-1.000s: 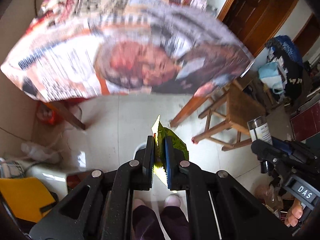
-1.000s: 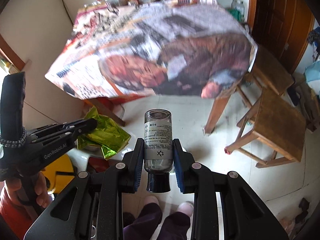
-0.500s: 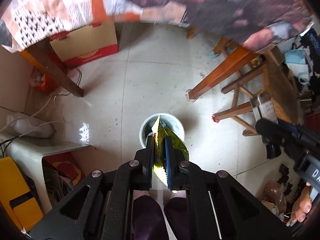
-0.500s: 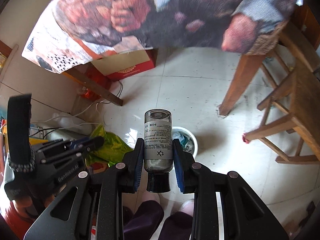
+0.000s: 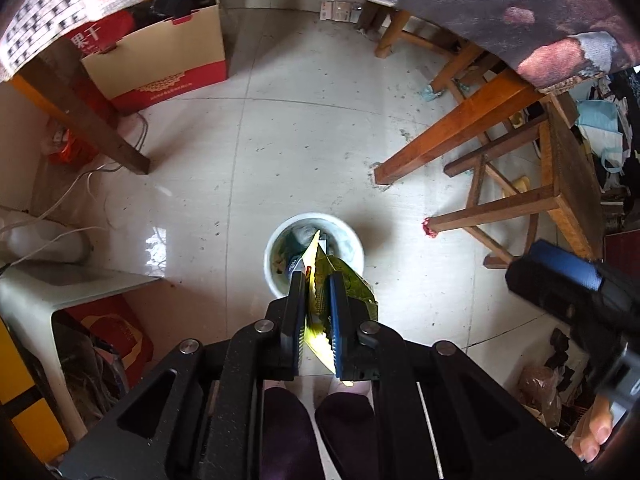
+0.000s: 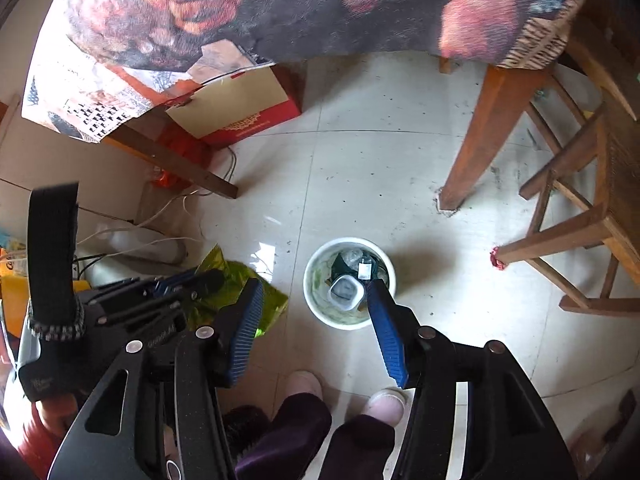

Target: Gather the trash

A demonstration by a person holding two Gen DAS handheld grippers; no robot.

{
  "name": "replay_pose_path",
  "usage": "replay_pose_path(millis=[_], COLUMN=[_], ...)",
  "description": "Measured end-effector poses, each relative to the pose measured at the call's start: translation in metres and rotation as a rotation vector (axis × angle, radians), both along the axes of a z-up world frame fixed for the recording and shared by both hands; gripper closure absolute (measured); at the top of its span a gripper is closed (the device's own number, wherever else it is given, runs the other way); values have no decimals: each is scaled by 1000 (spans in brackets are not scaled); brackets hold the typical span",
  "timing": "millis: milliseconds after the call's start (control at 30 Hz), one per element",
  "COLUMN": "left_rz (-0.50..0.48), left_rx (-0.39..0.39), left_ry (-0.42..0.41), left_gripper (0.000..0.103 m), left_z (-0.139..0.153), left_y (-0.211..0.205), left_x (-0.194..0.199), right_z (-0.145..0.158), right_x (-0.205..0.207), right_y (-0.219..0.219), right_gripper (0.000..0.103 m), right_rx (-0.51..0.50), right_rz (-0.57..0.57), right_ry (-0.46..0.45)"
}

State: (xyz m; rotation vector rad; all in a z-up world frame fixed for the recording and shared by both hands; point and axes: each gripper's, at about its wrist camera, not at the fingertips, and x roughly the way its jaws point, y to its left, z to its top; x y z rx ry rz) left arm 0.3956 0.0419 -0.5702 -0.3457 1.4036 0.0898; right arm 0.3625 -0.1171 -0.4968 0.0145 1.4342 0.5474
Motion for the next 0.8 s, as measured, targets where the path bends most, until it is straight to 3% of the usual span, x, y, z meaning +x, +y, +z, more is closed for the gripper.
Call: replay_pose_path(millis=[67,133,167,300,500,633,800], left_rz=[-6,1,11,17,10,29,72], left_rx=[-12,-3,6,23,86,127,125], left_ry=[12,30,39,36,-16,-86,-217], left_gripper=[82,53,49,49,48,49,49], left_z=[1,4,6,26,91,156,247], left_y=[-2,-5,-6,-13,-22,-28,-37], left_x=[5,10,12,11,-5,-23,-54], right_z=[7,14,19,45,98,150,220], right_x=[1,3,4,5,-1,-11,-31], right_y=[-4,-7,-9,-14,-19,-25,-34], right_gripper=[53,53,53,53,53,53,53], right_rx=[-8,-13,-13,-2,23,52,73], right_rz=[-7,-10,-13,-23,-13,13,47], right_ry=[-8,-15,-23,-51,-105,-160,-261])
